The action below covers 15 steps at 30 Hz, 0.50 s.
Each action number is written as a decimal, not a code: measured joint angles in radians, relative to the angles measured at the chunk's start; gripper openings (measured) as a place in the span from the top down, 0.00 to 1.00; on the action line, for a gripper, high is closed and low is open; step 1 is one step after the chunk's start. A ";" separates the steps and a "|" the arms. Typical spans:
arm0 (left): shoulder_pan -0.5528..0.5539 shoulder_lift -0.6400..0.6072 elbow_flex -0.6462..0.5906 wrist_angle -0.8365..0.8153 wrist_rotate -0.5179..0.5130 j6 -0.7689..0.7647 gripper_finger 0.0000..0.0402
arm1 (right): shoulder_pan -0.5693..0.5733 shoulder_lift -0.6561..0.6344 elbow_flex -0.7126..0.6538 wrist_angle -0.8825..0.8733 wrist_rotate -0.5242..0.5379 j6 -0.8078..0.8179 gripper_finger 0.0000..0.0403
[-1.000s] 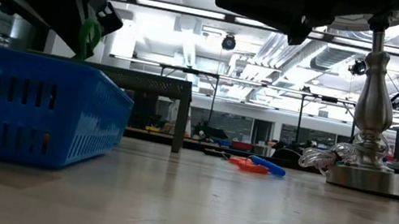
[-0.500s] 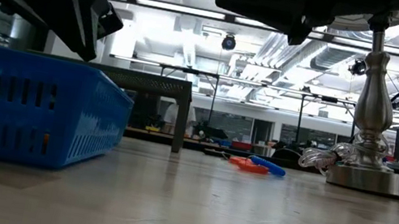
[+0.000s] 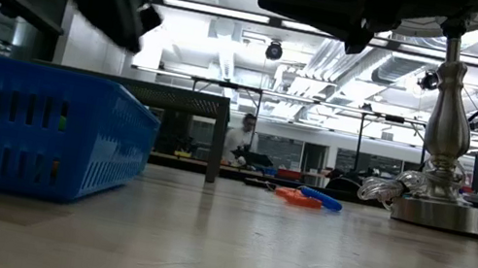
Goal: Pick & Place Office Desk Supplies
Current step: Put the middle crayon box into the top blue bin
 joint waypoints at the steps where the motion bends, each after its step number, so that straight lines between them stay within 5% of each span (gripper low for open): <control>1: 0.000 -0.006 0.000 0.024 -0.001 0.019 0.81 | 0.000 0.000 0.000 0.000 0.000 0.000 0.81; 15: 0.032 -0.135 0.001 0.117 -0.067 0.147 0.81 | 0.000 0.000 0.000 0.001 0.007 0.006 0.81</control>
